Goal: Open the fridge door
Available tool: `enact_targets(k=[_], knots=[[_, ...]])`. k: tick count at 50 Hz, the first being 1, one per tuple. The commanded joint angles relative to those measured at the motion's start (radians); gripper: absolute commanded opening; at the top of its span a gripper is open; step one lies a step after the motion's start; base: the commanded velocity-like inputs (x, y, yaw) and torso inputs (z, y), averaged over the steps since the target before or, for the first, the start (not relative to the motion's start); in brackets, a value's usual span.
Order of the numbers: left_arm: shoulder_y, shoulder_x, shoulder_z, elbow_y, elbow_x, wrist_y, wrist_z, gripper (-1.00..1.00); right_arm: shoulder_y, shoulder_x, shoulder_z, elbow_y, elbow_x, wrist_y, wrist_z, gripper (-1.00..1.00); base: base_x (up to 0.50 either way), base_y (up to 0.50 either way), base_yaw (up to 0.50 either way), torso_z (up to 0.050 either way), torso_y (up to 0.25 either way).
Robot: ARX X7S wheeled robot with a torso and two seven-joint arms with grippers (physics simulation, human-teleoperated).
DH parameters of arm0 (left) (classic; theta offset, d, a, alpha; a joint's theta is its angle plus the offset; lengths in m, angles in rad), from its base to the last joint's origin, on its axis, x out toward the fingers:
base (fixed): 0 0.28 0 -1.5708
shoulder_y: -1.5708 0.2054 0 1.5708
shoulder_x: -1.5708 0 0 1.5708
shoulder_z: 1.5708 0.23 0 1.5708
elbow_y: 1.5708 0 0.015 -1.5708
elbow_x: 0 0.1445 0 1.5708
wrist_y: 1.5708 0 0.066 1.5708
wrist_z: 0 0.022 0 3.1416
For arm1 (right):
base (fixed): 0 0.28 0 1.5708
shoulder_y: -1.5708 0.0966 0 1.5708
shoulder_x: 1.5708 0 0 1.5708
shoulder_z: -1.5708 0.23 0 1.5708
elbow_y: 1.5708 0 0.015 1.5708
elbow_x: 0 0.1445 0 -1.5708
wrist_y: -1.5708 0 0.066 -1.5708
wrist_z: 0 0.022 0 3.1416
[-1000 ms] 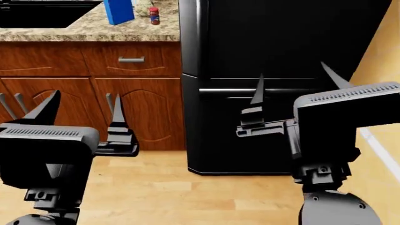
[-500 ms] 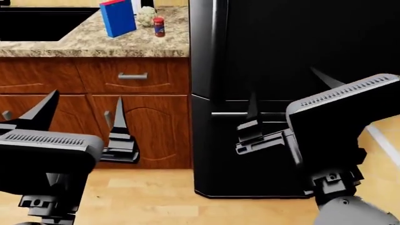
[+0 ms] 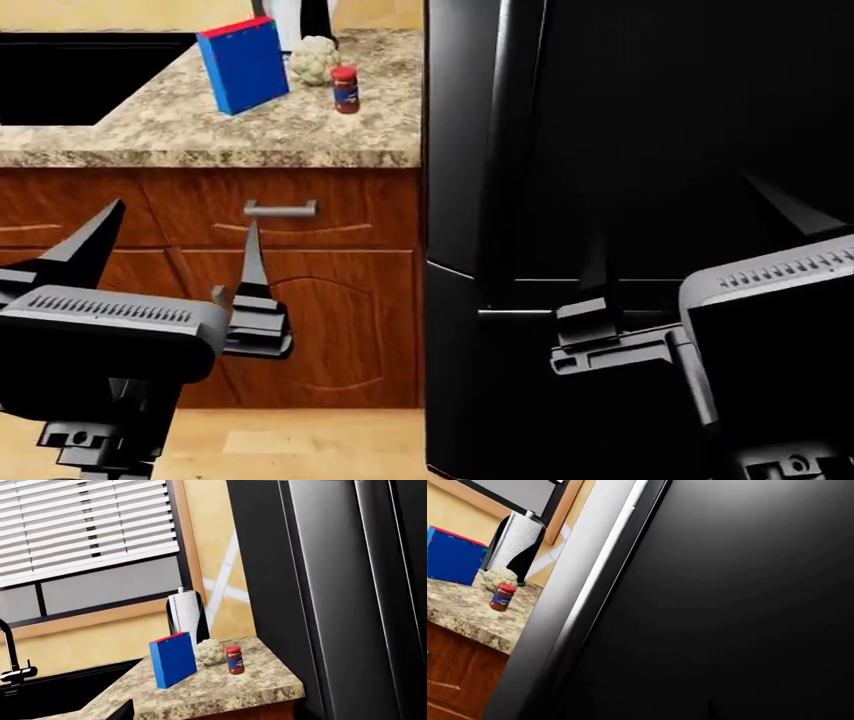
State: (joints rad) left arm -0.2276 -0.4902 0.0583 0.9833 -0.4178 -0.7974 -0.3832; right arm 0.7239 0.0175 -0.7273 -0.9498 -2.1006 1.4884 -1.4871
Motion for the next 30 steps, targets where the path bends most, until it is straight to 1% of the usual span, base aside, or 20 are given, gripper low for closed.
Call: enact_targets(k=[1,6,14,20,23,30], knots=[[0.006,0.007,-0.032,-0.011,-0.017,0.009,0.013,1.0,0.019,-0.017,0.037,-0.005,-0.088,-0.01,-0.083,1.0,0.5,0.1,0.0,0.0,0.0],[0.006,0.009,-0.038,-0.011,-0.034,0.006,0.007,1.0,0.026,-0.017,0.05,-0.011,-0.089,-0.006,-0.083,1.0,0.48,0.04,0.0,0.0,0.002],[0.014,0.002,-0.022,-0.02,-0.028,0.024,0.003,1.0,0.025,-0.017,0.048,-0.01,-0.062,0.034,-0.083,1.0,0.0,0.0,0.0,0.0,0.001],[0.016,-0.001,-0.021,-0.023,-0.034,0.028,-0.001,1.0,0.043,-0.017,0.063,-0.02,-0.08,0.016,-0.083,1.0,0.0,0.0,0.0,0.0,0.0],[0.012,0.001,-0.031,-0.021,-0.047,0.024,-0.006,1.0,0.044,-0.017,0.069,-0.021,-0.073,0.023,-0.083,1.0,0.0,0.0,-0.46,0.0,0.0],[-0.005,0.023,-0.093,-0.028,-0.125,-0.006,-0.024,1.0,0.055,-0.017,0.094,-0.018,-0.061,0.031,-0.083,1.0,0.0,0.0,-0.5,0.0,0.0]])
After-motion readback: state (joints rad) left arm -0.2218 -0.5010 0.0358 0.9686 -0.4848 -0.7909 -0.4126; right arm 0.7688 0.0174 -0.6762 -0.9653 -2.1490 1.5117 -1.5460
